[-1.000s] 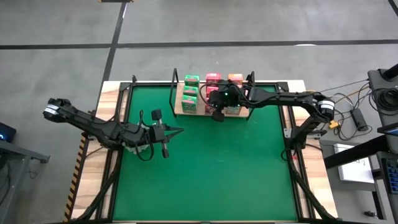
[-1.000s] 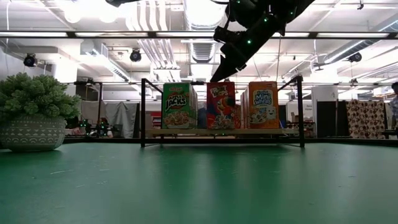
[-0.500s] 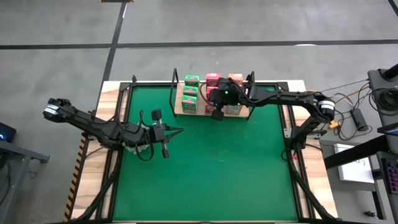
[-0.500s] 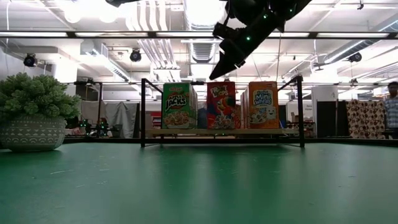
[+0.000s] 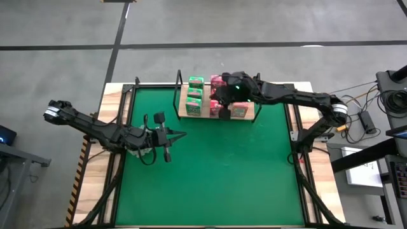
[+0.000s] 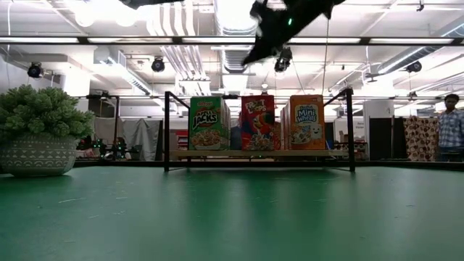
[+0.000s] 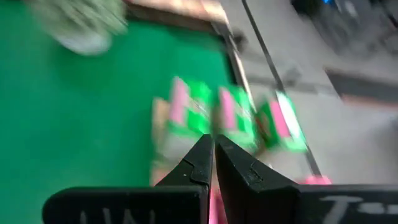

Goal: Stack cereal on shelf
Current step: Return to Home Position

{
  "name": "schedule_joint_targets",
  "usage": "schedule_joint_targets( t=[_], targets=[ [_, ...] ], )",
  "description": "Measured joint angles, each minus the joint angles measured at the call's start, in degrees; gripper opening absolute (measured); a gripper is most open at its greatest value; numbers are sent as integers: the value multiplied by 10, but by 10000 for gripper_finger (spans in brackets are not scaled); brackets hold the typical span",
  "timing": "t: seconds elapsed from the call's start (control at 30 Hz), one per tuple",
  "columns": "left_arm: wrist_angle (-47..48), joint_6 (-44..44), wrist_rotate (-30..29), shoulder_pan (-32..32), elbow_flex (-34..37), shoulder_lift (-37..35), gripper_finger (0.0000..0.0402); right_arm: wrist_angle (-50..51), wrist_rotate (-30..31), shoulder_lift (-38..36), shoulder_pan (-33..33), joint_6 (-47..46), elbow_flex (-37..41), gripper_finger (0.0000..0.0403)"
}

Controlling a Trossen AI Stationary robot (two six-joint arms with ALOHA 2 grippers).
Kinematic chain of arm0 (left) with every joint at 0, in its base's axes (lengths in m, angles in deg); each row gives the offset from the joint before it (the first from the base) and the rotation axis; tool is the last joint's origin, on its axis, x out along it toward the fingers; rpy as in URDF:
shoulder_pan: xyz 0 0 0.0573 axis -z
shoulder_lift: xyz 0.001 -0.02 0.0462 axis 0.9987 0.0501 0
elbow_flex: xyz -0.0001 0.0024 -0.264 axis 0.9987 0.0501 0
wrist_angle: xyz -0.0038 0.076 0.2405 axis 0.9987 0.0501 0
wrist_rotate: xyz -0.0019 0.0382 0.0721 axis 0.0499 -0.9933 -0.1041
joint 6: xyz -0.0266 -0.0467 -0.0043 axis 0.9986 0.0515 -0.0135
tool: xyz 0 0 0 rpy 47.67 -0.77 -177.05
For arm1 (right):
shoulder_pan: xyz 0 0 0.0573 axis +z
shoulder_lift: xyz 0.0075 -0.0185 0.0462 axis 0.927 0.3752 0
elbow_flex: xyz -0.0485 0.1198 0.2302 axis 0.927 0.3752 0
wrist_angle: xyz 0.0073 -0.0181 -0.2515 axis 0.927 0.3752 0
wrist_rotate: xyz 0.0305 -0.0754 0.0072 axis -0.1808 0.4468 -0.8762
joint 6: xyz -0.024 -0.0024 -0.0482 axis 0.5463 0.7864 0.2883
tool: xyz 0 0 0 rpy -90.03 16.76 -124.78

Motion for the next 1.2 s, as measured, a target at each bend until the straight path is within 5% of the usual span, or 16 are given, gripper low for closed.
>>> schedule_joint_targets(
  t=[0.7,1.2],
  targets=[
    [27,52,31,29,142,-241,0,-328,-38,-349,90,-51,431,9],
    [21,60,32,29,226,-348,0,-406,-40,-573,90,-88,639,8]
  ],
)
